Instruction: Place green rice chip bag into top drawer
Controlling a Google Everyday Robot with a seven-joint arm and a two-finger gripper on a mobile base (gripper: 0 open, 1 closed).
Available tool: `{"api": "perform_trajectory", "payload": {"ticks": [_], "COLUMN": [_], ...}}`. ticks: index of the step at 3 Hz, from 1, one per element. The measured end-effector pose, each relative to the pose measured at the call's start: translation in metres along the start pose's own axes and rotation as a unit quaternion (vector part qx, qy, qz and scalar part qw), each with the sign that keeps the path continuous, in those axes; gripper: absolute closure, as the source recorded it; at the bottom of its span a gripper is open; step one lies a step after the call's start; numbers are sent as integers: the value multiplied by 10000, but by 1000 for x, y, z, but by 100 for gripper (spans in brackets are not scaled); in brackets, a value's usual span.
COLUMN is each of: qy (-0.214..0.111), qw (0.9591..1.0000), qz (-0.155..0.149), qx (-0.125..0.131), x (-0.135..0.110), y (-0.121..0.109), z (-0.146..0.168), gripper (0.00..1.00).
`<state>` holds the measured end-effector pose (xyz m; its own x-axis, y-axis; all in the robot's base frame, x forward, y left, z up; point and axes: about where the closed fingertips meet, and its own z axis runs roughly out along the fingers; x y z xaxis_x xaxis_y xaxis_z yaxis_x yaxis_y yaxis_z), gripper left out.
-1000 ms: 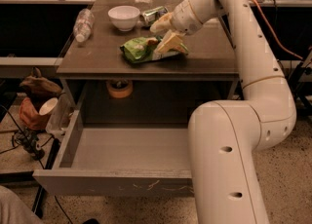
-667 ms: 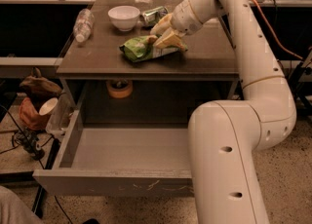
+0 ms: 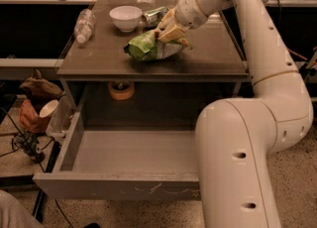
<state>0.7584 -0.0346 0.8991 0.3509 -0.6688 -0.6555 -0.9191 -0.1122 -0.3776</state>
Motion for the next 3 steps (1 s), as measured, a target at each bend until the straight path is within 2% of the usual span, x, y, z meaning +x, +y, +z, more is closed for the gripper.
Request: {"api": "perform_trajectory", "payload": {"ticks": [1,2,3], "qy": [222,223,54], "qw": [9997,9971,9907], "qz": [22,-76,21], "qx": [114,729,1363], "x": [-18,-59,-82], "y": [1,9,60], "z": [-19,-82,-145], "gripper": [100,100,100]}}
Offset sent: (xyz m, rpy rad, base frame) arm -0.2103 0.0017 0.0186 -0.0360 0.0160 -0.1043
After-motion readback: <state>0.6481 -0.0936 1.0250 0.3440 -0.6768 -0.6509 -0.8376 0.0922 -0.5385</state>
